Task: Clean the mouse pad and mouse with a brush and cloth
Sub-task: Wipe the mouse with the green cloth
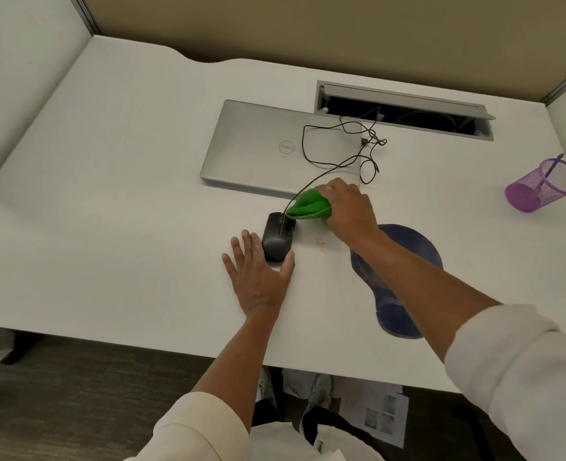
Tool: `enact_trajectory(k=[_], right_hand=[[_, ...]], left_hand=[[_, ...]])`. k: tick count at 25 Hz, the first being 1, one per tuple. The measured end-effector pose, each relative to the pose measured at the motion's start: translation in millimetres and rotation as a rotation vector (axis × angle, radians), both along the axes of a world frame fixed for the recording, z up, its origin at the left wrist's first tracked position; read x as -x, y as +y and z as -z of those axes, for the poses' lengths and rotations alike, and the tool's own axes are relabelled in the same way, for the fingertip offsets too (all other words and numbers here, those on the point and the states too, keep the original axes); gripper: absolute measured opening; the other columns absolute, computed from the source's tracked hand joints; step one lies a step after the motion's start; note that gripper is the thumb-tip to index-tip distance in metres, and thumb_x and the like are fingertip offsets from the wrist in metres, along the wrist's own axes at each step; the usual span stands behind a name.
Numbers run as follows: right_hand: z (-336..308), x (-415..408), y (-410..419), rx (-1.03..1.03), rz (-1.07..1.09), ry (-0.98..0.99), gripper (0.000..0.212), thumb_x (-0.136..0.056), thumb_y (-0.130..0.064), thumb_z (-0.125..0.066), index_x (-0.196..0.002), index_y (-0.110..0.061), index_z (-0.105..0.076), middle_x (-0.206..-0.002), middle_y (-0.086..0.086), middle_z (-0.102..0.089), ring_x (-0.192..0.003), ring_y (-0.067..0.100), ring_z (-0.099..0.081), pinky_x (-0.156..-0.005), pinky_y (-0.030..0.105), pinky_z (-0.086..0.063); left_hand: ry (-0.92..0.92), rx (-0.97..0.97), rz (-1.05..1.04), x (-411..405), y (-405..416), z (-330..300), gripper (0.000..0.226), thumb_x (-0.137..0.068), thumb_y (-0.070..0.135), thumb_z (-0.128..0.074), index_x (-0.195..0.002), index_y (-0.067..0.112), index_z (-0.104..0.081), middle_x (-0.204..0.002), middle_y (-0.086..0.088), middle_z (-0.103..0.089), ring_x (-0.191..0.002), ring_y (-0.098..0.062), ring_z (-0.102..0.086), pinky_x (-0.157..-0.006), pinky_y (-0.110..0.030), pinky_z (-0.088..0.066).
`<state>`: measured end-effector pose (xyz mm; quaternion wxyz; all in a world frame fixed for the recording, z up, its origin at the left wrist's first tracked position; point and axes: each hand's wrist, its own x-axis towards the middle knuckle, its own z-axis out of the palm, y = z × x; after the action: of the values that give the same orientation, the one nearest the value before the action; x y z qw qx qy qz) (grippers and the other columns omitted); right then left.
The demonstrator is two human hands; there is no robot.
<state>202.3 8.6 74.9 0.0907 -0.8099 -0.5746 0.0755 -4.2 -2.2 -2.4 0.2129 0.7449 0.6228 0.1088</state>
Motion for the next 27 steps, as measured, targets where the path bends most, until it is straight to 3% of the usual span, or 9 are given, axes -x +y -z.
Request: enact_trajectory(k=[6, 12, 15, 19, 24, 27], right_hand=[[24, 35, -12, 0.111, -0.032, 0.003, 0.067, -0.083, 0.004, -0.053, -0.144, -0.025, -0.048, -0.134, 0.005, -0.055, -0.117, 0.031, -0.054, -0.096, 0.043, -0.044], [8, 32, -62, 0.154, -0.189, 0.147, 0.075, -0.071, 0.008, -0.057, -0.135, -0.031, -0.051, -0.122, 0.002, -0.065, -0.107, 0.028, -0.06, -0.088, 0.041, -0.049], [2, 14, -25, 0.038, -0.046, 0.078, 0.071, -0.073, 0.005, -0.061, -0.137, -0.025, -0.051, -0.122, 0.005, -0.066, -0.11, 0.031, -0.06, -0.091, 0.042, -0.048], [9, 23, 8, 0.12, -0.056, -0.006, 0.064, -0.073, 0.007, -0.057, -0.128, -0.027, -0.059, -0.12, 0.001, -0.066, -0.111, 0.029, -0.056, -0.089, 0.04, -0.037], [13, 51, -52, 0.135, -0.121, -0.012, 0.061, -0.064, 0.006, -0.059, -0.117, -0.022, -0.065, -0.107, 0.003, -0.07, -0.101, 0.028, -0.062, -0.086, 0.037, -0.042], [9, 66, -101, 0.153, -0.177, 0.022, 0.061, -0.069, 0.009, -0.063, -0.12, -0.025, -0.067, -0.111, 0.001, -0.071, -0.103, 0.024, -0.064, -0.092, 0.037, -0.046]], left_hand=[[-0.043, -0.004, -0.01, -1, 1, 0, 0.089, -0.094, 0.064, -0.052, -0.161, 0.011, -0.027, -0.17, -0.005, -0.017, -0.159, -0.023, -0.002, -0.127, -0.045, 0.008], [-0.059, 0.018, 0.027, 2, 4, 1, 0.087, -0.097, 0.061, -0.051, -0.16, 0.007, -0.026, -0.17, -0.009, -0.015, -0.159, -0.025, 0.002, -0.126, -0.046, 0.014], [-0.101, 0.02, 0.009, 2, 6, -1, 0.086, -0.096, 0.06, -0.053, -0.157, 0.004, -0.032, -0.169, -0.012, -0.02, -0.159, -0.025, -0.003, -0.126, -0.047, 0.011], [-0.057, 0.02, 0.022, 2, 6, 0, 0.088, -0.096, 0.06, -0.052, -0.159, 0.004, -0.025, -0.17, -0.012, -0.017, -0.159, -0.025, -0.002, -0.126, -0.047, 0.013], [-0.019, 0.033, 0.053, 1, 8, 2, 0.089, -0.098, 0.061, -0.046, -0.16, 0.003, -0.019, -0.17, -0.014, -0.012, -0.159, -0.027, 0.001, -0.125, -0.049, 0.014], [-0.003, 0.035, 0.053, 1, 7, 2, 0.09, -0.099, 0.063, -0.041, -0.161, 0.003, -0.018, -0.17, -0.014, -0.011, -0.159, -0.027, 0.001, -0.126, -0.052, 0.01]])
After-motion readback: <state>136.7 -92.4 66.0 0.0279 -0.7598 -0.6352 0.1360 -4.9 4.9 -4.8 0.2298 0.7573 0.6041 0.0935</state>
